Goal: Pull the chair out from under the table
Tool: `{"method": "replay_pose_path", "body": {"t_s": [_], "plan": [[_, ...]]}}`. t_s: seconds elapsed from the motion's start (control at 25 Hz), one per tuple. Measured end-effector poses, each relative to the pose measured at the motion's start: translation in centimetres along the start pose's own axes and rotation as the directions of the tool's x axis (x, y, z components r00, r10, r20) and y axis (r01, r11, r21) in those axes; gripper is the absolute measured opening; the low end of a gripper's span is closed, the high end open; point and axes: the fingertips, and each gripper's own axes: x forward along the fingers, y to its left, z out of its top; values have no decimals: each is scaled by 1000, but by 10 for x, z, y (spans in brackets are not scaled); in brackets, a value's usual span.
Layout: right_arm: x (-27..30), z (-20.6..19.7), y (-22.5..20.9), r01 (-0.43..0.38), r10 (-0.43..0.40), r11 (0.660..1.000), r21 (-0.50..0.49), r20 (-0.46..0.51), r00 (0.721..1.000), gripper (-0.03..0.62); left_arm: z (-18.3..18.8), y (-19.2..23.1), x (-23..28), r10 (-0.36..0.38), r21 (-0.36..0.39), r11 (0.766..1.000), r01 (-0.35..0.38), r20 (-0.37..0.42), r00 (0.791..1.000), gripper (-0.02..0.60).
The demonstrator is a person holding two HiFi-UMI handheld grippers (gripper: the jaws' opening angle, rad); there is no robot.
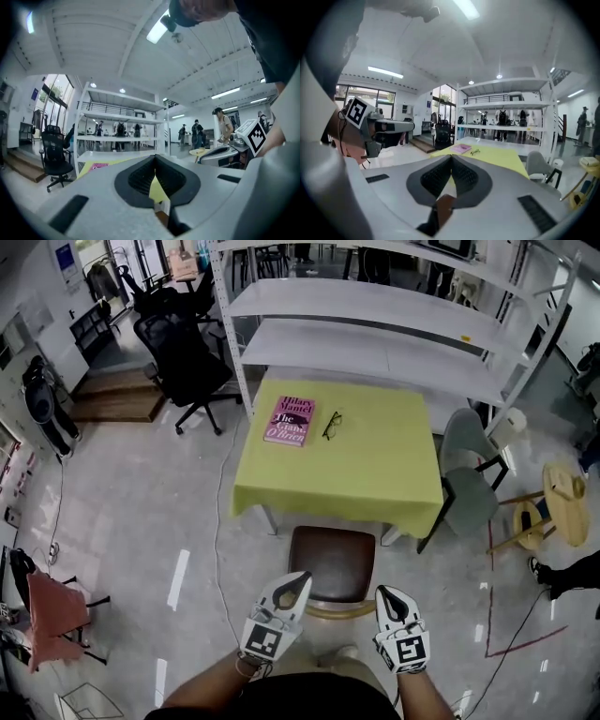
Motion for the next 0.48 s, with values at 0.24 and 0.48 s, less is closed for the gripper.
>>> {"method": "replay_pose_path", "body": {"t_s": [0.24, 0.48], "plan": [[-19, 89, -5, 39, -33, 999, -37, 162, 986, 11, 69, 0, -13, 35, 6, 999, -36, 107, 994, 9], [-33, 123, -11, 68, -57, 997, -43, 221, 974, 11, 93, 8, -18, 71, 17, 997, -74, 125, 990, 8]]}}
